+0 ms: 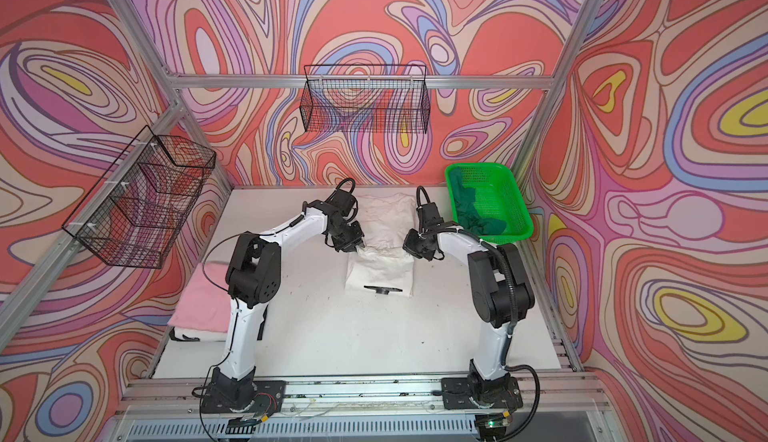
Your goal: Fold and stack the t-shirts
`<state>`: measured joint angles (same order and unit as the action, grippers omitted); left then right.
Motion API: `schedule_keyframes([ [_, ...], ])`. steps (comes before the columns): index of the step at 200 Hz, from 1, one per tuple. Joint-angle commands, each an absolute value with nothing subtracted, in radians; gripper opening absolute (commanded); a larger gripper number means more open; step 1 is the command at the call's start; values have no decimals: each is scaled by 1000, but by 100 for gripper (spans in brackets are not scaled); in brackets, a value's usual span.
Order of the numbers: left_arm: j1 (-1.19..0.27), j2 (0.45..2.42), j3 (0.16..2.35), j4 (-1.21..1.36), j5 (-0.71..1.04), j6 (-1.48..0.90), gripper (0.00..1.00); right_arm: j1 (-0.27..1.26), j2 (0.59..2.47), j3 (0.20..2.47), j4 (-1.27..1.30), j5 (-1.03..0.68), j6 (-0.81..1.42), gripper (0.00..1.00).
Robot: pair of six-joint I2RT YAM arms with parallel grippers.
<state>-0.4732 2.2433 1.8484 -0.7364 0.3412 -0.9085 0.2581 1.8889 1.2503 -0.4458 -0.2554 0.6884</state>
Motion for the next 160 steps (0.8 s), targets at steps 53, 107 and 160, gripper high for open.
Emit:
schedule_keyframes([
  [53, -461, 2276, 1949, -787, 344, -916, 45, 244, 1919, 1347, -479, -233, 678, 27],
  [107, -432, 2278, 2052, -835, 360, -920, 48, 236, 1903, 1443, -527, -249, 646, 44],
  [160, -438, 2070, 1861, -713, 412, -959, 60, 241, 1805, 1363, -469, -402, 645, 45],
])
